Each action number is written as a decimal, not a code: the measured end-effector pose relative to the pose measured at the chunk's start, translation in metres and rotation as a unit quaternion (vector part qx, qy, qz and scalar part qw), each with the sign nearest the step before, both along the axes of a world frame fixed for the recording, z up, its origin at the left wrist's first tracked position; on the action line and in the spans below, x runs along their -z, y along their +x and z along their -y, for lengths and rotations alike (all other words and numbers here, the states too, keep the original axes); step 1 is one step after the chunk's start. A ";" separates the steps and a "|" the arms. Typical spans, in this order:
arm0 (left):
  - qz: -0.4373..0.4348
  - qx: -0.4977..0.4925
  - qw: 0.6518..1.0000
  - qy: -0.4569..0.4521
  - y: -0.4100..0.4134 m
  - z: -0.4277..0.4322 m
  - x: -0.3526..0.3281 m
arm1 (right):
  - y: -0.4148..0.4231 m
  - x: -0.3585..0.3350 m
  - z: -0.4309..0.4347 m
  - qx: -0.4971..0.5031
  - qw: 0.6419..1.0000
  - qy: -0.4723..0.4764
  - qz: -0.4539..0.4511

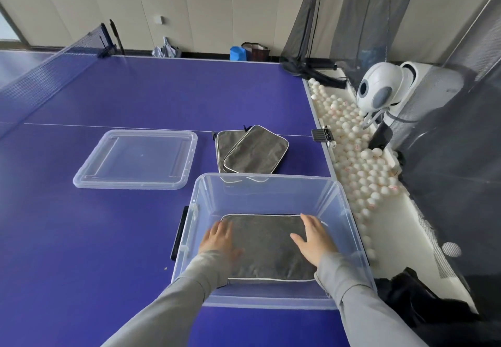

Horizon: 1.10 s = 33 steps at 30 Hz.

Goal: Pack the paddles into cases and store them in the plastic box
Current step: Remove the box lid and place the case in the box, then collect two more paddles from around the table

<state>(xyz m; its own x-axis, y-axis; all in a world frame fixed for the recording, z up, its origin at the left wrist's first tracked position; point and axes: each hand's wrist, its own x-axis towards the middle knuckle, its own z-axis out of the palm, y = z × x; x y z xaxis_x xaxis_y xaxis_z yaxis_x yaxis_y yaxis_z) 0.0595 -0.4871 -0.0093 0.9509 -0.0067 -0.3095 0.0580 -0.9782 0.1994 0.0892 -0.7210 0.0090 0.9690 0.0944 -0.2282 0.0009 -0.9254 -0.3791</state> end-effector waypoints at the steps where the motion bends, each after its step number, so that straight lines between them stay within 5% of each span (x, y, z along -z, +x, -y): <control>1: 0.015 0.014 1.000 0.015 -0.001 0.000 -0.006 | 0.000 -0.005 -0.005 -0.015 1.000 -0.010 0.018; 11: 0.080 -0.065 0.993 0.052 -0.016 -0.046 -0.066 | 0.009 -0.054 -0.108 -0.167 0.983 0.006 0.081; 20: 0.071 -0.210 0.975 0.031 -0.088 -0.157 -0.056 | -0.027 -0.064 -0.230 -0.288 0.952 -0.031 0.097; 33: -0.019 -0.470 0.882 0.027 -0.357 -0.354 0.000 | -0.217 -0.013 -0.482 -0.518 0.848 -0.113 0.028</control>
